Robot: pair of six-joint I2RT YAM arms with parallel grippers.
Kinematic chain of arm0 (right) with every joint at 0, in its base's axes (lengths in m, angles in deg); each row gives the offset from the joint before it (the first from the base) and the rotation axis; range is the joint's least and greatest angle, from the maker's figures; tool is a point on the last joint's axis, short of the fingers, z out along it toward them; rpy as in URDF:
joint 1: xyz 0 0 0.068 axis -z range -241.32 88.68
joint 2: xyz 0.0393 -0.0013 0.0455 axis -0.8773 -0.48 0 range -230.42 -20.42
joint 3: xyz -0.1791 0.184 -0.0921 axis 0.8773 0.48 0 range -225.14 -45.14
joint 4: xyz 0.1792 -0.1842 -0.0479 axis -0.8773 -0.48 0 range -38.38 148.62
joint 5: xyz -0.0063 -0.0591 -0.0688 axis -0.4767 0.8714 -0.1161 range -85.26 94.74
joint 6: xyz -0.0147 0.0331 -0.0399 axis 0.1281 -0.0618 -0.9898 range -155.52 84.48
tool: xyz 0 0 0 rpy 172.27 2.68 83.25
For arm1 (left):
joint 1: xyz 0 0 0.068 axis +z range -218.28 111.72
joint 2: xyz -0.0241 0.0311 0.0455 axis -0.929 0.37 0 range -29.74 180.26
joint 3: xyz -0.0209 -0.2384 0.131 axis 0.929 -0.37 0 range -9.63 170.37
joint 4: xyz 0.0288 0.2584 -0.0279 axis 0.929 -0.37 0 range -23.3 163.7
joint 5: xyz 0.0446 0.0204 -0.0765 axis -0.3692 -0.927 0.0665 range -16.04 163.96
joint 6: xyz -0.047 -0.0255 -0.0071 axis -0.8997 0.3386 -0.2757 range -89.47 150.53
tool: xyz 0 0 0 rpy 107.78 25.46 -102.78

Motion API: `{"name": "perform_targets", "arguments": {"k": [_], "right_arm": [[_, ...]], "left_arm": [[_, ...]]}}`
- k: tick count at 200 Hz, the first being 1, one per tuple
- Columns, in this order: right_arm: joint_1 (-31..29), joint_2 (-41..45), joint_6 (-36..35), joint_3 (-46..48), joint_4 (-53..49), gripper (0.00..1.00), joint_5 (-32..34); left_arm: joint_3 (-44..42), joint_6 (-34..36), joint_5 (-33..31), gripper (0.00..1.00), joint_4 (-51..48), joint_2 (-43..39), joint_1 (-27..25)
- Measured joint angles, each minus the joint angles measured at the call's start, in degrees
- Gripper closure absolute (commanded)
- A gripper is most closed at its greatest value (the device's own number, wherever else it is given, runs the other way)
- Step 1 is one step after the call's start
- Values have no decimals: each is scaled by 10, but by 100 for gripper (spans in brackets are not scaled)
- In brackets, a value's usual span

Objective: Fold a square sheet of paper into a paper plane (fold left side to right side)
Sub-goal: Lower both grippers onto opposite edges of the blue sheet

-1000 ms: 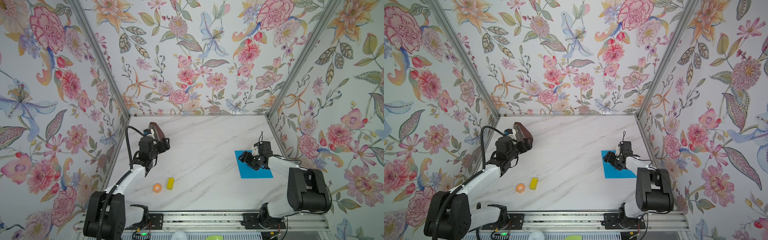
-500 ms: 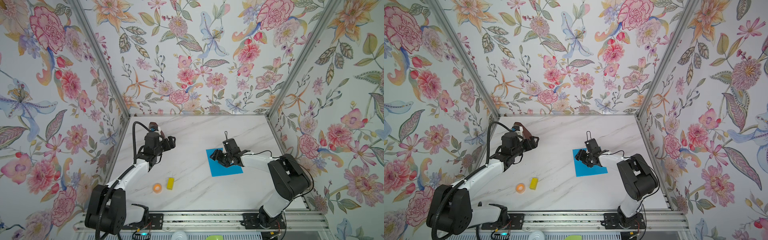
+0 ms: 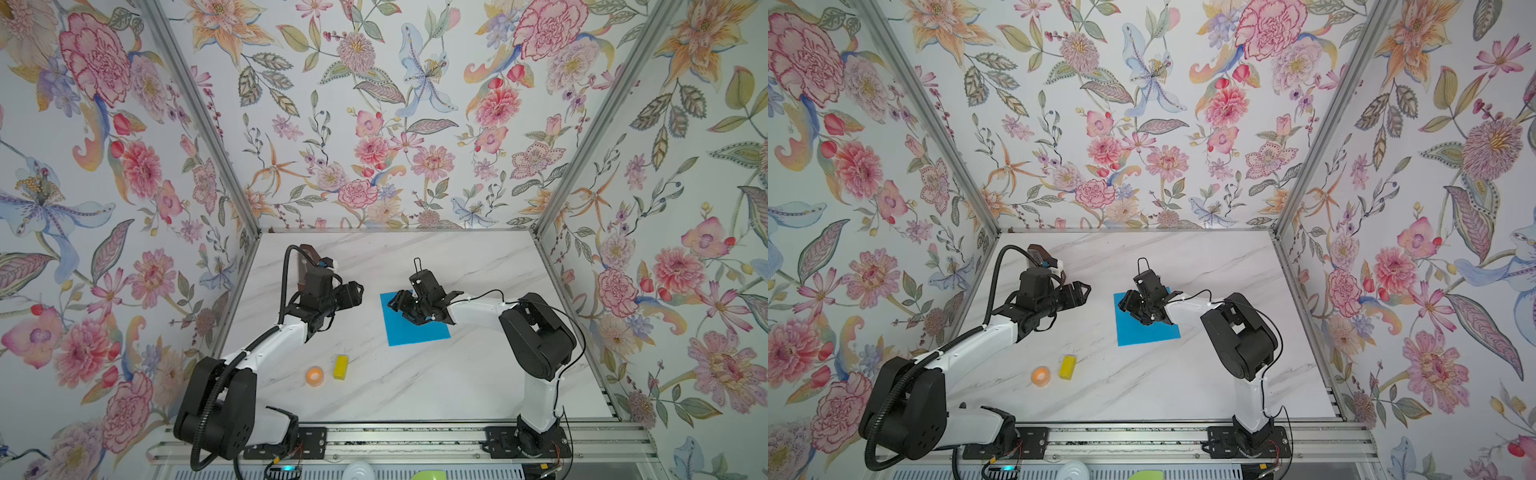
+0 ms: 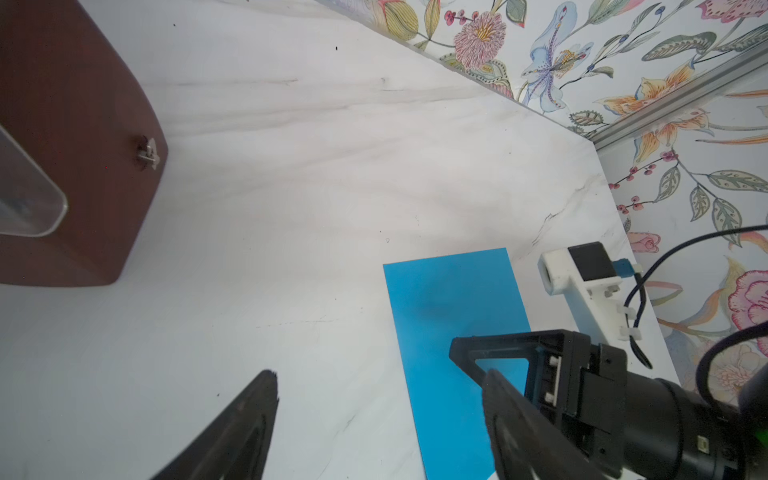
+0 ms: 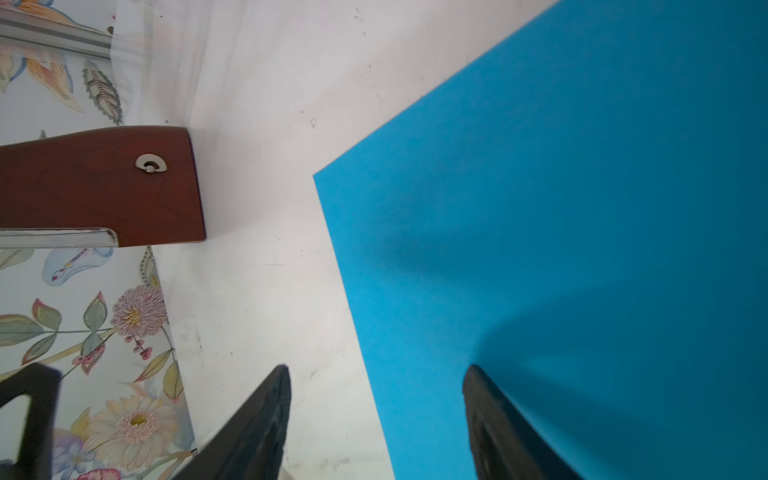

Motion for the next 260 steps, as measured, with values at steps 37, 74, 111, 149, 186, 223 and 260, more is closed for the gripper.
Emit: {"name": "perform_targets", "arguments": {"k": [37, 74, 111, 149, 186, 223, 260], "right_arm": [[52, 58, -45, 27, -30, 38, -40], [115, 124, -97, 95, -67, 41, -57], [133, 132, -125, 155, -97, 41, -68], [126, 156, -127, 187, -90, 41, -71], [111, 180, -114, 210, -92, 41, -76], [111, 195, -105, 214, -94, 41, -90], [138, 224, -114, 213, -109, 41, -97]], "left_arm": [[23, -13, 1, 27, 3, 46, -40], [46, -28, 12, 28, 12, 91, -66], [53, -48, 24, 31, 41, 130, -83], [53, -59, 30, 37, 51, 136, -94], [54, -59, 30, 39, 49, 136, -94], [62, -57, 30, 53, 34, 143, -98], [93, -58, 26, 74, -11, 175, -125]]}}
